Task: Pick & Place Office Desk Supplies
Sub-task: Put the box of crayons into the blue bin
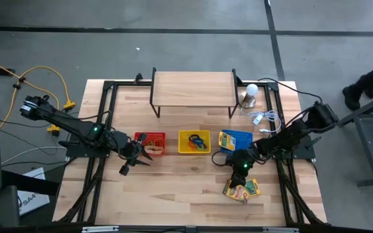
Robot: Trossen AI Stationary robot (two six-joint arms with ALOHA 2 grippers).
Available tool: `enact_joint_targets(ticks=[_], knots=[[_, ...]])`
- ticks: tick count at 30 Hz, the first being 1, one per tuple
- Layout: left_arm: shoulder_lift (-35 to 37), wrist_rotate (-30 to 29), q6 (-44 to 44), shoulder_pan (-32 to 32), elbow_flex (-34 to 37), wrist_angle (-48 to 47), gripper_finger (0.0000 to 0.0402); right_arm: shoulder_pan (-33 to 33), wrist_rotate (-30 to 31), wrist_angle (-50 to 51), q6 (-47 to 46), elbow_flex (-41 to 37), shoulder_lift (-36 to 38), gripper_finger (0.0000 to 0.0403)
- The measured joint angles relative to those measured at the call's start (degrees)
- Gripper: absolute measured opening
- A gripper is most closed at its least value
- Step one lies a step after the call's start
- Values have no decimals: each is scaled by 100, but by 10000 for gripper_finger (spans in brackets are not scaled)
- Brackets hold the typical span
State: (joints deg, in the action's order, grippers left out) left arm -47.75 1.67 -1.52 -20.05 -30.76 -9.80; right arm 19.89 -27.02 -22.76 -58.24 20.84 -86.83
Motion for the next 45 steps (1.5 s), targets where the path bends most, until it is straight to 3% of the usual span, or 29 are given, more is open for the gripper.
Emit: enact_joint_targets(ticks=[7, 28, 38, 45], knots=[[0, 0, -1, 1, 0, 1, 100, -9, -166, 28, 65, 0, -2, 192], [-1, -2, -1, 1, 0, 1, 100, -7, -461, 21, 306, -2, -2, 11], [-2, -2, -2, 0, 0, 0, 100, -7, -383, 19, 433, -2, -4, 21], [-2, -2, -2, 2, 1, 1, 100, -7, -391, 19, 482, -2, -4, 5]])
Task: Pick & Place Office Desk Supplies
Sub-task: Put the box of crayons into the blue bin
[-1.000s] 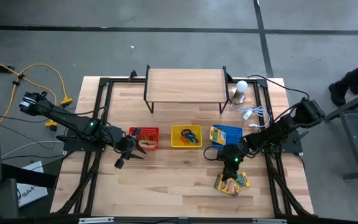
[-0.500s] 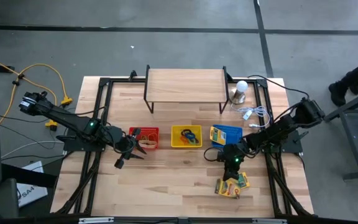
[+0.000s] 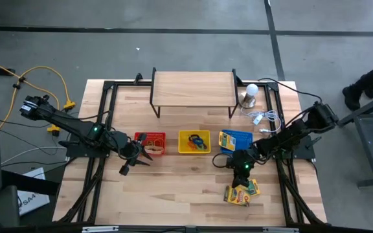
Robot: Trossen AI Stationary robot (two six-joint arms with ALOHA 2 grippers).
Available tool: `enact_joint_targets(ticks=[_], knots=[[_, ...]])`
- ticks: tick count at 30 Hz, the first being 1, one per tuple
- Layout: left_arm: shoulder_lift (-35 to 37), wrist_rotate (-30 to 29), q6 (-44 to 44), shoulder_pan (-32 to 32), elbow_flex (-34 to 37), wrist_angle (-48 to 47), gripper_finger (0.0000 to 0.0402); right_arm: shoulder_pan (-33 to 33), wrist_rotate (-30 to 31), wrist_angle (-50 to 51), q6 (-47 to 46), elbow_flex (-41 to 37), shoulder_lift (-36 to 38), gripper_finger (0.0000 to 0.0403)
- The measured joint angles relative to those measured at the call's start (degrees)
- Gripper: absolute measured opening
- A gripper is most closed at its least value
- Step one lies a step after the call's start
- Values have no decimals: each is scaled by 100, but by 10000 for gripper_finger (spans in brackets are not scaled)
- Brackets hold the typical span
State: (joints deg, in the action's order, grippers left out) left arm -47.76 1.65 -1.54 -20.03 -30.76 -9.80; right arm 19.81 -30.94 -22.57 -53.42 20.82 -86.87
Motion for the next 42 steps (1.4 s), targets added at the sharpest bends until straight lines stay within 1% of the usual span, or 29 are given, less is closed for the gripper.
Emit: enact_joint_targets(ticks=[6, 13, 18, 29, 33, 42], knots=[[2, 2, -1, -2, -1, -1, 100, 0, 4, -22, 8, 0, 8, 4], [1, 2, 0, -2, 0, 1, 100, 0, 125, -12, -56, 0, 191, 3], [2, 0, -1, -1, -1, -1, 100, 0, 314, 518, -75, -2, 412, 3], [0, 2, -1, -1, 1, -1, 100, 0, 901, 1985, -369, 0, 1330, 3], [1, 0, -1, -2, 1, -1, 100, 3, 968, 2186, -379, 0, 1412, 3], [1, 2, -1, -1, -1, 1, 100, 4, 983, 2194, -379, 0, 1414, 5]])
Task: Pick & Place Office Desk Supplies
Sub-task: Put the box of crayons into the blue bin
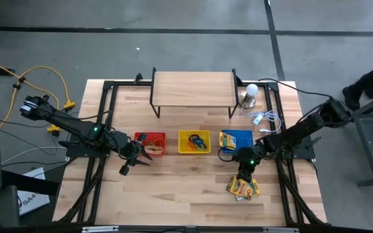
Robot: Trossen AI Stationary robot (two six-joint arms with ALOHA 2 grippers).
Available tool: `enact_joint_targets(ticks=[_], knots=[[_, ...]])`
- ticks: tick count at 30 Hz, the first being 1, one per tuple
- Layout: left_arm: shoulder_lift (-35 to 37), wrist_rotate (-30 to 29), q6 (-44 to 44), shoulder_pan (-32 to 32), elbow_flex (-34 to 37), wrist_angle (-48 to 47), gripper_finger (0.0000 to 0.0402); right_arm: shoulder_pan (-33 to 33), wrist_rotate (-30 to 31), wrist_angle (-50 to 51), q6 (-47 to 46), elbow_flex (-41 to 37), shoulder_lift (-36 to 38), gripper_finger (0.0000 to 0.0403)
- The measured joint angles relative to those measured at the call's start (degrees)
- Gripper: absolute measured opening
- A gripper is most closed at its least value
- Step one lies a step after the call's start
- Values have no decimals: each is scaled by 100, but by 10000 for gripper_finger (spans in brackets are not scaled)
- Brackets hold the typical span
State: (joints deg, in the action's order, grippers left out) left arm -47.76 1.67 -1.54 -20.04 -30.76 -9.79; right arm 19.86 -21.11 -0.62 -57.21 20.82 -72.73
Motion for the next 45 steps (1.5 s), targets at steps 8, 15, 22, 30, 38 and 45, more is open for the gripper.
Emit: enact_joint_targets(ticks=[8, 15, 22, 30, 38, 45], knots=[[-1, -1, 1, -1, 0, 0, 100, 0, 54, 13, 2, 0, 0, 28], [1, 0, 0, -1, 0, -1, 100, 0, 66, 11, 4, 0, 0, 45], [-1, -2, 0, 0, 0, 0, 100, 0, 112, 49, 54, 0, -2, 61], [0, -1, 1, -1, 1, -1, 100, 2, 139, 48, 185, 0, -2, 107], [-1, -1, 2, 1, 0, -1, 100, 2, 173, 46, 201, 0, -45, 136], [-1, -2, 0, -1, 2, -1, 100, 2, 273, 48, 313, 0, -157, 141]])
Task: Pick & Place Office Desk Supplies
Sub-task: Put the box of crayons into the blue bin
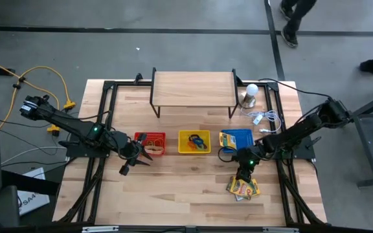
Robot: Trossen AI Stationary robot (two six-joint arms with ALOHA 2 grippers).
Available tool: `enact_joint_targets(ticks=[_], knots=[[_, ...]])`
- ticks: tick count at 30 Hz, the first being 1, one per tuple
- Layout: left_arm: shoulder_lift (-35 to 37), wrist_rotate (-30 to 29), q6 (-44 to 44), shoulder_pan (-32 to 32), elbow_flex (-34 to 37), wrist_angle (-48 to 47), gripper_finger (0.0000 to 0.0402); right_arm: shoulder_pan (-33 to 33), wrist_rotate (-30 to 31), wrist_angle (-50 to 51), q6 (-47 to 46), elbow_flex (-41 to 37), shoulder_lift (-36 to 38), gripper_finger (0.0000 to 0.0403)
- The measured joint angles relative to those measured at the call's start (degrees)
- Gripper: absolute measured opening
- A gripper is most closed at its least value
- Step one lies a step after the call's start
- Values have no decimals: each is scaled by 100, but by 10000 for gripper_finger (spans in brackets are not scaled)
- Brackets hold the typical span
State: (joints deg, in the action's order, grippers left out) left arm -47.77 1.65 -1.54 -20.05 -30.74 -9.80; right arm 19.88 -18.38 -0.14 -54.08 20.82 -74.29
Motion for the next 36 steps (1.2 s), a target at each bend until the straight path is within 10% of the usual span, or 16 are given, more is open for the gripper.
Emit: enact_joint_targets(ticks=[36], knots=[[2, 2, 0, 1, 0, 0, 100, 2, -123, -417, 23, 4, -365, 141]])
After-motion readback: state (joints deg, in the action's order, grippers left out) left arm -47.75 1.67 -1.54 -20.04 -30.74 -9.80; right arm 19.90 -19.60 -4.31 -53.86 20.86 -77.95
